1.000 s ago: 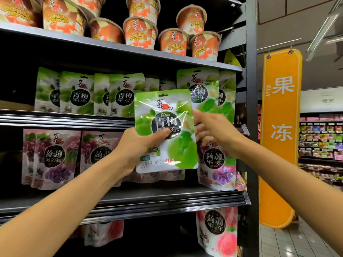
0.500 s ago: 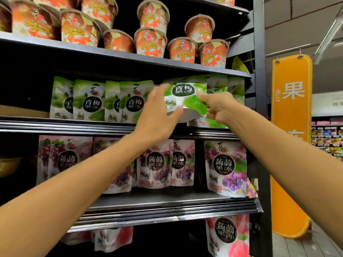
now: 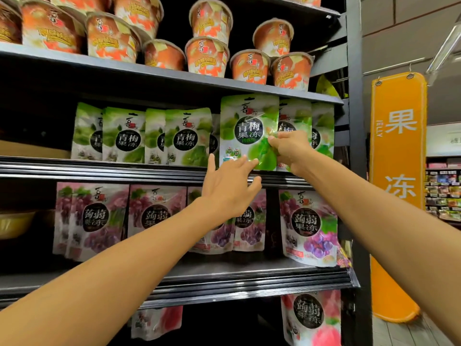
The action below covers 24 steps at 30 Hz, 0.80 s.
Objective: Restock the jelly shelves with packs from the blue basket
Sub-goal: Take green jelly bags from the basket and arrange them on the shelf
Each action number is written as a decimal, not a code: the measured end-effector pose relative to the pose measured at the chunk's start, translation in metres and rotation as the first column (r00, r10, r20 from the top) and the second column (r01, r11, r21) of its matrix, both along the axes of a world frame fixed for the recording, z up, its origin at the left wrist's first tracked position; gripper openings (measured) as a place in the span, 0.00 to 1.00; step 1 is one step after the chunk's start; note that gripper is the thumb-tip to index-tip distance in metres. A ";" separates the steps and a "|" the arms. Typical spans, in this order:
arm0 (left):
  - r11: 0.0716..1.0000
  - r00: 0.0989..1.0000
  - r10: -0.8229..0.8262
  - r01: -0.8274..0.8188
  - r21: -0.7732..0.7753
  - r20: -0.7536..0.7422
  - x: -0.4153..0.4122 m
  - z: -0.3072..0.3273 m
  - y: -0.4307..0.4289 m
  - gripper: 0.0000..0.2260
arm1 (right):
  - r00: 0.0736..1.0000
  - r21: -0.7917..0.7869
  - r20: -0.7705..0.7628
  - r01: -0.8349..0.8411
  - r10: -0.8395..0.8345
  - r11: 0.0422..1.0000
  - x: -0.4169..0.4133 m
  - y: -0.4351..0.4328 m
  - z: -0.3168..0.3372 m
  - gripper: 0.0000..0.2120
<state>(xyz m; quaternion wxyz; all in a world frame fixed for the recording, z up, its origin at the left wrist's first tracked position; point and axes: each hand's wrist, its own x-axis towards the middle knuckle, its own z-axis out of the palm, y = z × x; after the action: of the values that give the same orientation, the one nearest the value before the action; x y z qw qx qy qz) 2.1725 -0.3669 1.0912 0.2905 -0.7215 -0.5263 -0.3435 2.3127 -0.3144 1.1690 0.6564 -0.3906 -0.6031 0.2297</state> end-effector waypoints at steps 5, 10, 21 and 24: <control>0.999 1.000 0.026 -0.026 0.035 -0.014 0.002 -0.004 0.001 0.23 | 0.963 0.212 0.157 0.183 -0.218 0.960 0.011 -0.010 -0.009 0.18; 0.999 1.000 0.010 -0.010 0.040 -0.003 0.003 -0.005 -0.001 0.23 | 0.914 0.273 0.230 0.270 -0.335 0.924 0.019 -0.009 -0.017 0.13; 0.884 0.860 -0.454 0.403 0.236 0.232 -0.020 -0.024 -0.031 0.11 | 0.940 0.324 0.103 0.276 -0.324 0.905 0.013 -0.028 -0.055 0.05; 0.856 0.785 -0.515 0.451 0.252 0.345 -0.037 -0.047 -0.051 0.08 | 0.970 0.317 0.093 0.187 -0.227 0.930 0.001 -0.046 -0.082 0.03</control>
<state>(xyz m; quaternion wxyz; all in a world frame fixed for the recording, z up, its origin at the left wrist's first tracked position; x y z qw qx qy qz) 2.1360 -0.4177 1.0441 0.1340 -0.7213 -0.3430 -0.5867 2.3138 -0.3604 1.0868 0.6893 -0.3597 -0.6277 0.0376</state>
